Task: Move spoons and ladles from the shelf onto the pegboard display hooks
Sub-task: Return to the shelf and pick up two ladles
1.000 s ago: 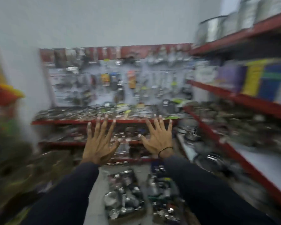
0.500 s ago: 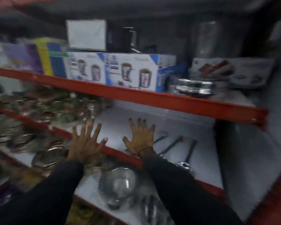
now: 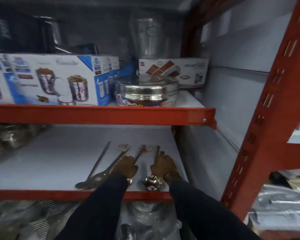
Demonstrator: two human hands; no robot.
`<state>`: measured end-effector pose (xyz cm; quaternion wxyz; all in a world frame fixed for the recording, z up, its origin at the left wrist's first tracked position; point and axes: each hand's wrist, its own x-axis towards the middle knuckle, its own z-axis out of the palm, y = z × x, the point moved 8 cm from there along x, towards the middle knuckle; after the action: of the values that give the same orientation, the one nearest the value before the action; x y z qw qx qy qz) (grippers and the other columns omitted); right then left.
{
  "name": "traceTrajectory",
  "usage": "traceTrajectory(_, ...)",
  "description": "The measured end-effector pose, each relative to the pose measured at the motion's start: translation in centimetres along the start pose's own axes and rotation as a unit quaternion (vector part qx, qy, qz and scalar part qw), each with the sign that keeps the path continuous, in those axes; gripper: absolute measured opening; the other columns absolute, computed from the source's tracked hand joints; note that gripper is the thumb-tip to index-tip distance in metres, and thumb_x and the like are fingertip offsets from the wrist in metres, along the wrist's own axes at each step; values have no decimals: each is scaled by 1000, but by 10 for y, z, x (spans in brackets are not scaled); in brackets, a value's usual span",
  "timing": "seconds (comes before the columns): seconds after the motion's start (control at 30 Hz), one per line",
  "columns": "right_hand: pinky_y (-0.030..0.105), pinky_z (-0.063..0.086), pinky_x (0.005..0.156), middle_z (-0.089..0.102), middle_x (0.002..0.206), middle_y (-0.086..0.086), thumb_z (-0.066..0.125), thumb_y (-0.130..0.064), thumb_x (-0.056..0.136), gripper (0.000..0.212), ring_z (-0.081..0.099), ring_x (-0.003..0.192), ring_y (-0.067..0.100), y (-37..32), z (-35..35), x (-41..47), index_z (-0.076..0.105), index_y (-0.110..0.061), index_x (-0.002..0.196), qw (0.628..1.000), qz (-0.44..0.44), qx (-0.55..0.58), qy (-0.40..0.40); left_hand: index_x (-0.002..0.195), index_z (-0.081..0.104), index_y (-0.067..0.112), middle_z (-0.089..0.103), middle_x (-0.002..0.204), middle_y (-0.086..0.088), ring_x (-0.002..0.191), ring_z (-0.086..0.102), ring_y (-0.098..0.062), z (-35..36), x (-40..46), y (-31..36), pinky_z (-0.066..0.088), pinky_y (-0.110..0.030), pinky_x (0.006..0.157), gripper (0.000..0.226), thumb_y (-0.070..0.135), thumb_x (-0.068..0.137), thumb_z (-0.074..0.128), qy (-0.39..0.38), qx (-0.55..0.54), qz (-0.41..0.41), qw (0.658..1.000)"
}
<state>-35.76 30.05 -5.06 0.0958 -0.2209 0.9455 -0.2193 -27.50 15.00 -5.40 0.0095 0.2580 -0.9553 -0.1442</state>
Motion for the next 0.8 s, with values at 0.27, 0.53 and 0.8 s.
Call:
traceTrajectory(0.27,45,58,98,69,127,22,69,-20,81,48,69,116,37,19,32,31,64,2,123,954,148,257,-44,105,63,1,70,107,-17,95,71,-29,13,33,-11,50,-28,59,20,16,94,54,-21,-110,-97,989)
traceTrajectory(0.53,44,63,88,78,107,18,62,-17,75,38,77,97,34,-53,16,32,75,-1,107,954,85,283,-44,111,60,-9,67,75,-17,47,67,-23,-35,8,-74,49,-24,42,32,8,85,55,19,-322,-178,930)
traceTrajectory(0.8,33,54,64,78,85,17,64,-14,78,21,75,77,33,-213,59,-33,78,-1,87,946,-73,289,-131,93,63,-15,55,68,-21,60,59,-32,-110,-126,-224,47,-38,64,23,4,82,56,204,-459,-271,821)
